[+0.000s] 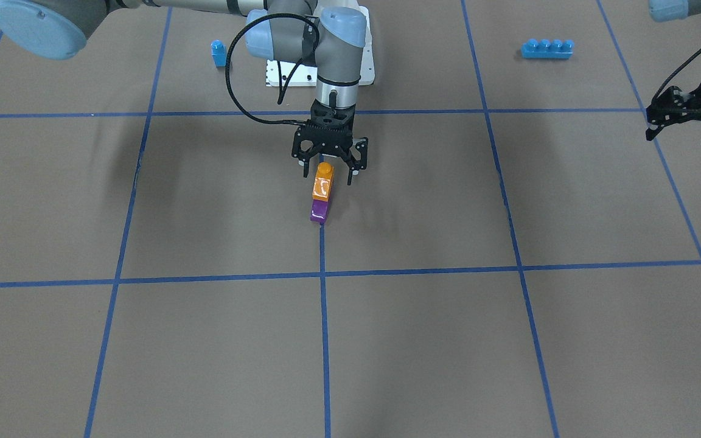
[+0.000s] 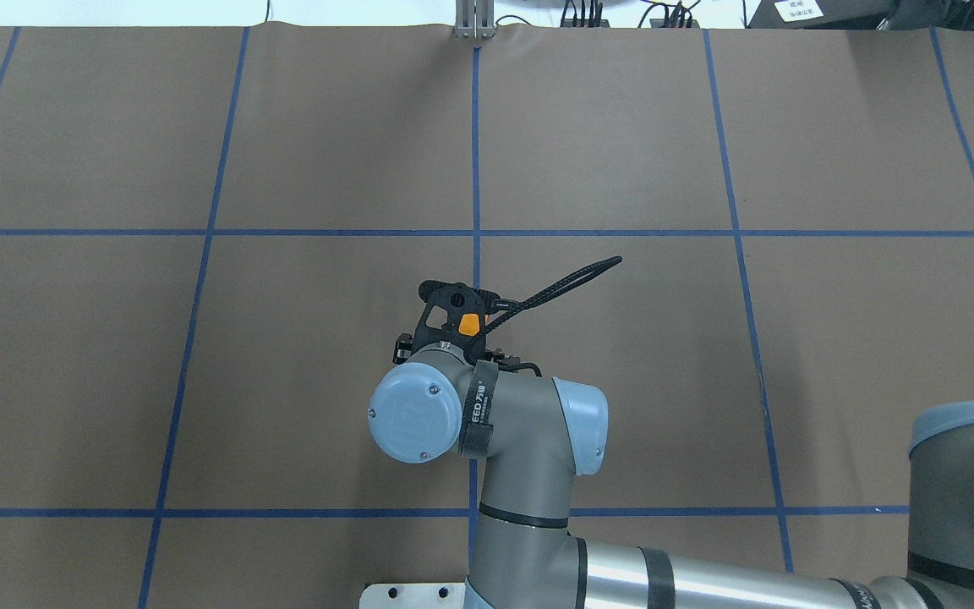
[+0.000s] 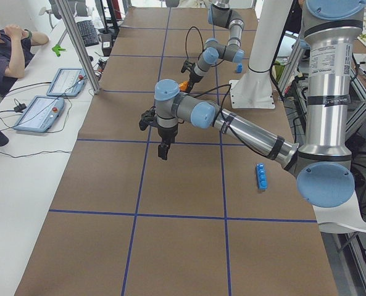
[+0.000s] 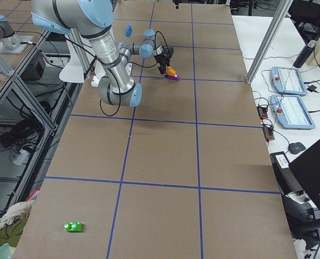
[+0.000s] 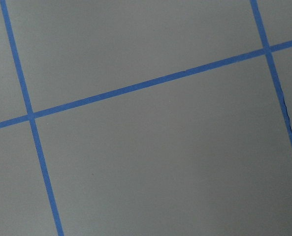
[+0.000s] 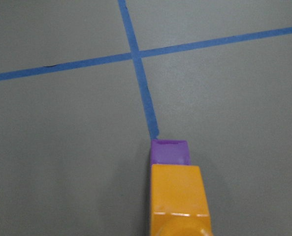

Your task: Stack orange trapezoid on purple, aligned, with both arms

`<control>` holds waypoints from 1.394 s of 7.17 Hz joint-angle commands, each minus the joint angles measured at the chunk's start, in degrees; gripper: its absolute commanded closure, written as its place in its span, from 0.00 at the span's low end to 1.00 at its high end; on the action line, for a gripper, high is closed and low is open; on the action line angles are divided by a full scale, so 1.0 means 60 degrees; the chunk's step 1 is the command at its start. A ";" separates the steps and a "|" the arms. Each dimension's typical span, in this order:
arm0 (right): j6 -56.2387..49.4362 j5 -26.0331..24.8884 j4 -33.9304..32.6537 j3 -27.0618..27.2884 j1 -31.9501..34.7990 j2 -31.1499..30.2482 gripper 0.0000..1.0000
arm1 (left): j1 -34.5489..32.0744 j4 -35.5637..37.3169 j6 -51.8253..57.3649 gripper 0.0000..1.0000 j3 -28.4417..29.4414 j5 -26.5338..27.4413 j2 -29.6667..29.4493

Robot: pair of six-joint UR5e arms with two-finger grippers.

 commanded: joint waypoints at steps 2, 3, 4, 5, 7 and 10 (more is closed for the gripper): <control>-0.1000 0.1302 -0.2320 0.3068 0.0569 -0.0242 0.00 | -0.0012 -0.0003 -0.0015 0.00 -0.0053 -0.0014 0.0000; -0.1541 0.2206 -0.2824 0.3762 0.1196 -0.0242 0.00 | -0.0027 -0.0003 0.0000 0.00 -0.0053 -0.0014 0.0014; -0.2373 0.3404 -0.2873 0.3929 0.2246 -0.0344 0.00 | -0.0056 -0.0018 0.0029 0.00 -0.0067 -0.0014 0.0058; -0.3629 0.4649 -0.2844 0.4293 0.3446 -0.0852 0.00 | -0.0085 -0.0177 0.0087 0.00 -0.0053 0.0015 0.0174; -0.6992 0.7053 -0.2728 0.4895 0.5936 -0.2460 0.00 | -0.0217 -0.0267 0.0088 0.00 0.0020 0.0160 0.0670; -1.1552 0.8773 -0.2712 0.4941 0.8518 -0.4834 0.00 | -0.1501 -0.0077 0.1495 0.00 0.0471 0.0118 0.0703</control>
